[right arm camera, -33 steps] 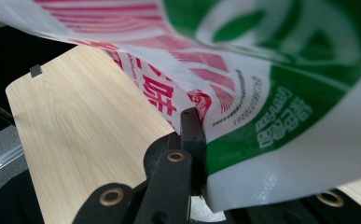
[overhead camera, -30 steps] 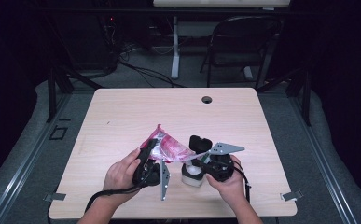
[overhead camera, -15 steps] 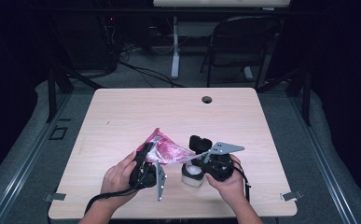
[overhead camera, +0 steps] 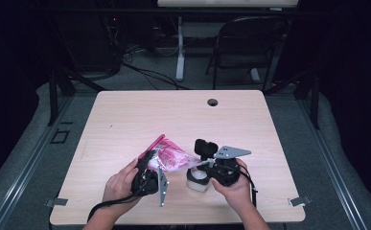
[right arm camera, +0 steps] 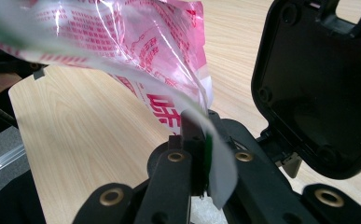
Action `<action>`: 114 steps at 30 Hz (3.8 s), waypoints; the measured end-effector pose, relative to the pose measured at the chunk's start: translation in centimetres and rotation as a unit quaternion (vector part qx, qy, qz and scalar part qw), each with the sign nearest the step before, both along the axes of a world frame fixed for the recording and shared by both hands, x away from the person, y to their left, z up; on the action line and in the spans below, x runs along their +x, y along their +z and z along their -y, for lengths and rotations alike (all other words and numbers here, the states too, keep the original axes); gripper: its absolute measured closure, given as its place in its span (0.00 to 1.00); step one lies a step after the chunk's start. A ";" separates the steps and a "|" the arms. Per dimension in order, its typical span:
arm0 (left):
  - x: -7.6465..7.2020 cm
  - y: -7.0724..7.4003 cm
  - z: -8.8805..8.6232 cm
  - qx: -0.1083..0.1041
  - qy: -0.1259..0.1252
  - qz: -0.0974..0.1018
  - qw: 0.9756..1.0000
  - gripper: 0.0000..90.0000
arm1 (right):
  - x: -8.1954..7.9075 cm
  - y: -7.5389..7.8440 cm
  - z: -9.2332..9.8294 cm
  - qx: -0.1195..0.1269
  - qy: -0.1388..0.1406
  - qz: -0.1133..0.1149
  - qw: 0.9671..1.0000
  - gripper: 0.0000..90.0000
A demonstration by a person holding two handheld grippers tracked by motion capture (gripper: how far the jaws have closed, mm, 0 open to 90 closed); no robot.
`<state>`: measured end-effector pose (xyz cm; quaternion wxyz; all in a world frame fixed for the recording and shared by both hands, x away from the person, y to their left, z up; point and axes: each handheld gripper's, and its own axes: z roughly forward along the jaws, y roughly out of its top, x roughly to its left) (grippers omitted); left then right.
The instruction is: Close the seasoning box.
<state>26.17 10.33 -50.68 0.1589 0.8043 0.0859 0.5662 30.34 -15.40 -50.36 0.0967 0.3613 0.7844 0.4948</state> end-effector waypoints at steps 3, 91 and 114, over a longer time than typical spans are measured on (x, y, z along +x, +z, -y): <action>0.0 -0.4 -0.1 -0.003 0.002 -0.006 1.000 0.80 | 0.0 0.0 0.0 -0.002 0.000 0.000 1.000 1.00; 0.0 -5.9 -1.1 -0.181 0.025 -0.169 0.968 0.82 | -0.6 0.5 -1.8 -0.008 0.016 0.019 1.000 0.99; 1.4 -7.6 -2.9 -0.280 0.025 -0.279 0.918 0.83 | -0.5 0.5 -2.0 0.004 0.024 0.030 0.999 0.69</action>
